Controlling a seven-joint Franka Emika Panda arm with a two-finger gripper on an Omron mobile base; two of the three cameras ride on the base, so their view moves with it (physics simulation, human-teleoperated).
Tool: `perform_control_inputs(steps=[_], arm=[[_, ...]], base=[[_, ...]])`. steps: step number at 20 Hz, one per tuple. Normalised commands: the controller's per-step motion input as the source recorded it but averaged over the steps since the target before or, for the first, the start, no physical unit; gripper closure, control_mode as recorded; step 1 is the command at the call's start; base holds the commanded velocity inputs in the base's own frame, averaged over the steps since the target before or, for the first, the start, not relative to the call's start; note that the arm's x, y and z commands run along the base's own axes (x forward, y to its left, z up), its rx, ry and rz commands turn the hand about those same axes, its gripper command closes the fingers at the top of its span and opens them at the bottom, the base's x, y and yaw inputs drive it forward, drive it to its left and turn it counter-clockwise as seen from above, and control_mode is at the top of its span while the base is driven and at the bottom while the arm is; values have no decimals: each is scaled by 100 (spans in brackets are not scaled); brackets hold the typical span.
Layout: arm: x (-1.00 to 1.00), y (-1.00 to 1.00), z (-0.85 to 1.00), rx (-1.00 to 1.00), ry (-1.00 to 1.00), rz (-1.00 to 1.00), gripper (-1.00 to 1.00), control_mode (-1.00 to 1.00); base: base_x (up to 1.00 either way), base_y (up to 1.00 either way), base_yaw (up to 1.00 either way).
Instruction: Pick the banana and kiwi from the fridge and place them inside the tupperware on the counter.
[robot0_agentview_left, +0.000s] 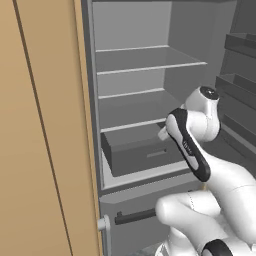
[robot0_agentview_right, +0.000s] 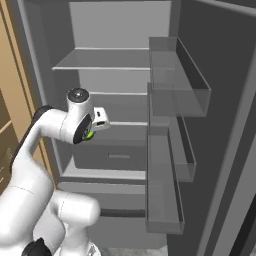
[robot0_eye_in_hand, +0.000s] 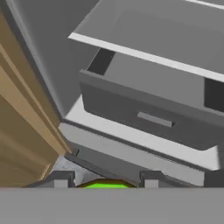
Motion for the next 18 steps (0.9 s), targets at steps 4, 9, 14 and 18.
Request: perform_control_inputs(steps=[4, 9, 14, 18], arm=[[-82, 4, -1, -4, 3, 12, 100, -100], [-84, 0, -4, -1, -8, 11, 100, -100], [-72, 0, 0, 0, -10, 9, 100, -100], [-53, 0, 0, 0, 2, 7, 100, -100]], base=[[0, 0, 0], [0, 0, 0], [0, 0, 0], [0, 0, 0]])
